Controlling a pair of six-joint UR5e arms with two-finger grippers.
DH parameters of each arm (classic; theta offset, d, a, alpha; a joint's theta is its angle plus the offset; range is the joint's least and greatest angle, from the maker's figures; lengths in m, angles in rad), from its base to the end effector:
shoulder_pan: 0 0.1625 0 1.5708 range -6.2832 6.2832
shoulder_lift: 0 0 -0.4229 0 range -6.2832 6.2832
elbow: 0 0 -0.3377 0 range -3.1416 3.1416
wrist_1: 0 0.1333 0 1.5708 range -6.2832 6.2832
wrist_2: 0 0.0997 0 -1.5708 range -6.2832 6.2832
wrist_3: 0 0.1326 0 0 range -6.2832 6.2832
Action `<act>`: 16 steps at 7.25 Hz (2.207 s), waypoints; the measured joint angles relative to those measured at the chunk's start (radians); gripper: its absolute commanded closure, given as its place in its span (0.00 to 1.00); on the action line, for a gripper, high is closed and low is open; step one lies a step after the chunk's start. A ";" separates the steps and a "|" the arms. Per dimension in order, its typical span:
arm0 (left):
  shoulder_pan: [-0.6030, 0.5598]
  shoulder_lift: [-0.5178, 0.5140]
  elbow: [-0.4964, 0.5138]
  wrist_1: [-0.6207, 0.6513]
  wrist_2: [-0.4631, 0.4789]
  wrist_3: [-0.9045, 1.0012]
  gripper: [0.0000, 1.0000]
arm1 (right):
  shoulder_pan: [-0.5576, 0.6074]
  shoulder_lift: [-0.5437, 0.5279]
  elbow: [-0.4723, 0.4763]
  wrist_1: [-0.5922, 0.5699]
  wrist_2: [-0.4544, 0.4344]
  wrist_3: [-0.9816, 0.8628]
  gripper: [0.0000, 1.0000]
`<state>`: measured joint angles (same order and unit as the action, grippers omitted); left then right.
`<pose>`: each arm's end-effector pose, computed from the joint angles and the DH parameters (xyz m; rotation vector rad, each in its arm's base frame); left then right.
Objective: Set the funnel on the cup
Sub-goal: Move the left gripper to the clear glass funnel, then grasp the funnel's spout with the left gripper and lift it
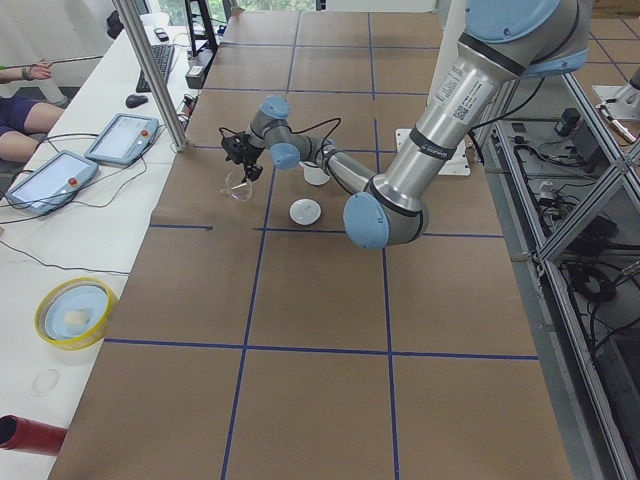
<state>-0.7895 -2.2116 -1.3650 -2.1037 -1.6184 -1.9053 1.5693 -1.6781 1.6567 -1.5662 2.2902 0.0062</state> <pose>0.4202 -0.6040 0.3522 0.1841 0.9989 -1.0082 0.0453 -0.3904 0.6916 -0.0188 -0.7193 0.0105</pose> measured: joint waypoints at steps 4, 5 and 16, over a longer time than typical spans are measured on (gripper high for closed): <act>0.032 -0.042 0.090 -0.061 0.017 -0.001 0.18 | 0.000 0.000 0.000 0.000 0.000 0.000 0.00; 0.032 -0.055 0.116 -0.081 0.017 0.002 0.48 | 0.000 0.000 0.000 0.000 0.000 0.000 0.00; -0.129 0.062 -0.431 0.333 -0.260 0.102 1.00 | 0.000 0.000 0.000 0.000 0.000 0.000 0.00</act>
<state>-0.9190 -2.1495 -1.7963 -1.7708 -1.8784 -1.8031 1.5693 -1.6782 1.6567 -1.5662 2.2902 0.0061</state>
